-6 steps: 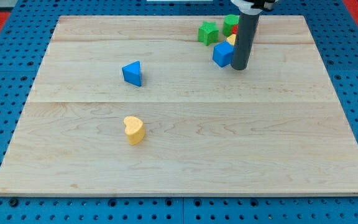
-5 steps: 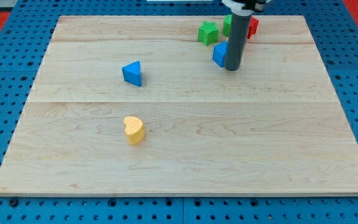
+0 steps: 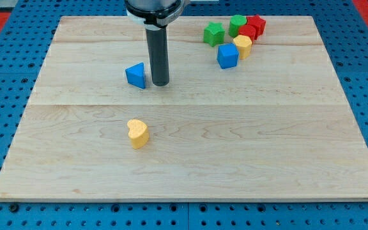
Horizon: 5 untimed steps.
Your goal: Slide the yellow heart and blue triangle horizontally to the left of the green star
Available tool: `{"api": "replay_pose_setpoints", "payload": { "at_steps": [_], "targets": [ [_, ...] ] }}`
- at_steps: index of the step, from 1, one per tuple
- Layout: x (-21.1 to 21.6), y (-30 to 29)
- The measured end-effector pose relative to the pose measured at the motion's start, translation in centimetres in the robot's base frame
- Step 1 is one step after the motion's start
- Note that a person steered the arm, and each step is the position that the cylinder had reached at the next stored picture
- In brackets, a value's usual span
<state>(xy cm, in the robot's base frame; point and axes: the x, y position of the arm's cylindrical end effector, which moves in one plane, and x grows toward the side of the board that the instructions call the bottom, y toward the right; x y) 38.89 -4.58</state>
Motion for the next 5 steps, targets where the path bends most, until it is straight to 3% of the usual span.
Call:
{"api": "replay_pose_setpoints", "payload": {
  "at_steps": [1,2,3,5],
  "targets": [
    [-1.3,3.4],
    [-5.5,4.0],
    [-6.6,-3.9],
    [-0.4,-5.6]
  ]
}}
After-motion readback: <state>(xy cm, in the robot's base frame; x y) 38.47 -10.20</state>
